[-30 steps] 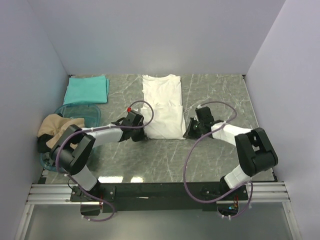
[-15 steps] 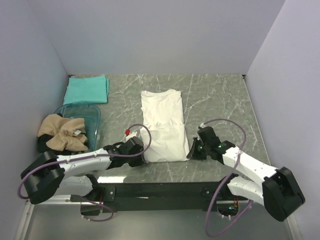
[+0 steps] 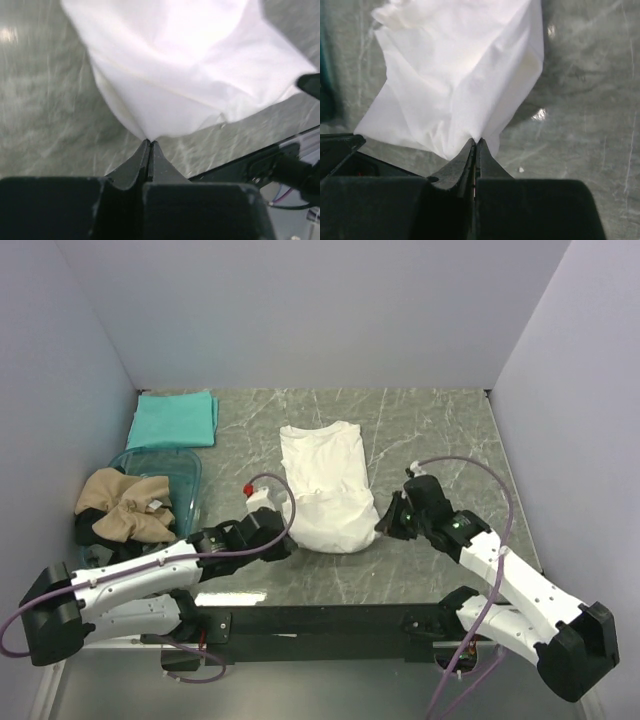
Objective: Fold and stack the t-shirts
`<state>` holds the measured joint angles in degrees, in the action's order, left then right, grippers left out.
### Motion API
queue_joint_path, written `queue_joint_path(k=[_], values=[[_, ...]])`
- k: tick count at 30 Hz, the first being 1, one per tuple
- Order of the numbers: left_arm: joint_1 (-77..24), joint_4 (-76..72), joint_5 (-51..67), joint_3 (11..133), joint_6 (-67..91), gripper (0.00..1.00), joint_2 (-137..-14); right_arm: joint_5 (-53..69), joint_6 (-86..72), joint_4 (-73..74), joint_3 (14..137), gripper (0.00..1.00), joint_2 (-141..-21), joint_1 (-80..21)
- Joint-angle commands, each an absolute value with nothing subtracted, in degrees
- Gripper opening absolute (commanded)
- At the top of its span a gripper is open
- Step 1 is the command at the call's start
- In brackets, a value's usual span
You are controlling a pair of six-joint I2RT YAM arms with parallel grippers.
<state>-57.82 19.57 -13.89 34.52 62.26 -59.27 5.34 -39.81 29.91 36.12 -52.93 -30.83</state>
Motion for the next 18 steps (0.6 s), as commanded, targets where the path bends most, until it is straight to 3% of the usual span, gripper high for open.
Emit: queue_joint_path(k=[1,7,18], values=[[-57.2,18.7,-22.7,41.4,56.4,0.01,-59.0,3.1,-37.4,27.8,43.5,0.00,-55.6,-30.5],[-45.4,16.5,-18.3,51.4,48.7,0.01,-65.7,5.3,-35.0,24.2,53.9,0.00,-61.3,-27.3],[-33.2,13.0,-12.0,68.5,39.8,0.01,-78.6,11.6,-31.2,26.6,71.7,0.00,-75.6,-20.7]])
